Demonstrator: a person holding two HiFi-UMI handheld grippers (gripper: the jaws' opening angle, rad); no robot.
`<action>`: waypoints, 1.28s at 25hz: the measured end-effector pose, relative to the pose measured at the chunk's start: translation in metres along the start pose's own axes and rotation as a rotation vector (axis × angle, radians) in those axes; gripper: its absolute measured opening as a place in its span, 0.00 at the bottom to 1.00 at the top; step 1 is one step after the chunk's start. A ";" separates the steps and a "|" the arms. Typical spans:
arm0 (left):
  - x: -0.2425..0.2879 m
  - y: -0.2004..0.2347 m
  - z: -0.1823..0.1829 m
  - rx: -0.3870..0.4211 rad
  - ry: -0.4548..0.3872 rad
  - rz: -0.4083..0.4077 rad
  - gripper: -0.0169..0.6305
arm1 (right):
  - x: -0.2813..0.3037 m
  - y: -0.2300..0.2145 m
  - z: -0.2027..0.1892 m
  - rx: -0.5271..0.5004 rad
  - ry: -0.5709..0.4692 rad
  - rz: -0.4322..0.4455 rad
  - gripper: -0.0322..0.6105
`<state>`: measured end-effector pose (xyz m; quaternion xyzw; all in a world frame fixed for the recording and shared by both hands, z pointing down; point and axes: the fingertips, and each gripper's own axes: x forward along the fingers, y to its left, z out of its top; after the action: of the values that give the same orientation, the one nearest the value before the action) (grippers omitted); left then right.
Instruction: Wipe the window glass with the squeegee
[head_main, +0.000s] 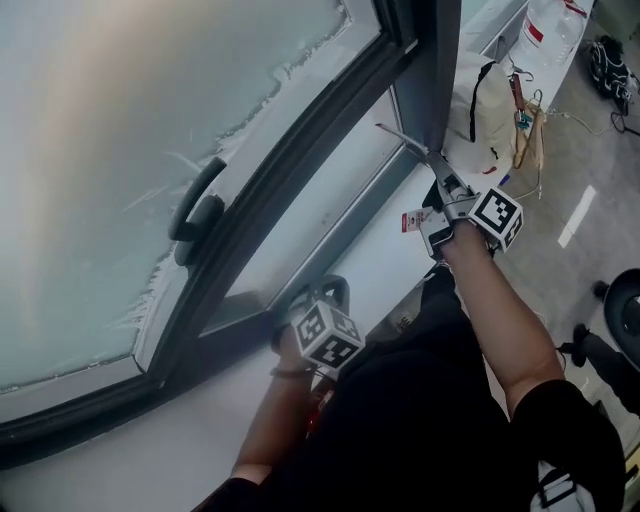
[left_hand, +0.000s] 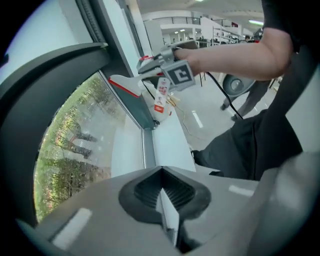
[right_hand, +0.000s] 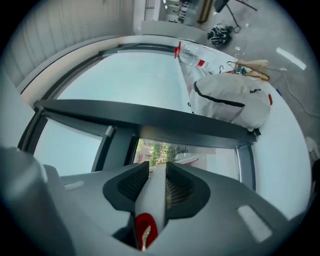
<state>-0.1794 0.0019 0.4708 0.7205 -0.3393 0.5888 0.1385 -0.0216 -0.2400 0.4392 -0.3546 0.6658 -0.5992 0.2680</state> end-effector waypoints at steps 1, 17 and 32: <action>0.007 0.001 0.000 0.023 0.035 -0.008 0.03 | 0.010 -0.006 0.009 0.046 -0.024 0.006 0.26; 0.071 0.008 -0.006 0.153 0.270 -0.063 0.03 | 0.090 -0.036 0.049 0.387 -0.223 0.132 0.26; 0.063 0.011 -0.024 0.058 0.254 -0.071 0.03 | 0.103 -0.023 0.044 0.439 -0.286 0.211 0.25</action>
<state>-0.2001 -0.0121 0.5344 0.6553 -0.2760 0.6797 0.1801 -0.0461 -0.3485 0.4627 -0.2978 0.5088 -0.6416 0.4907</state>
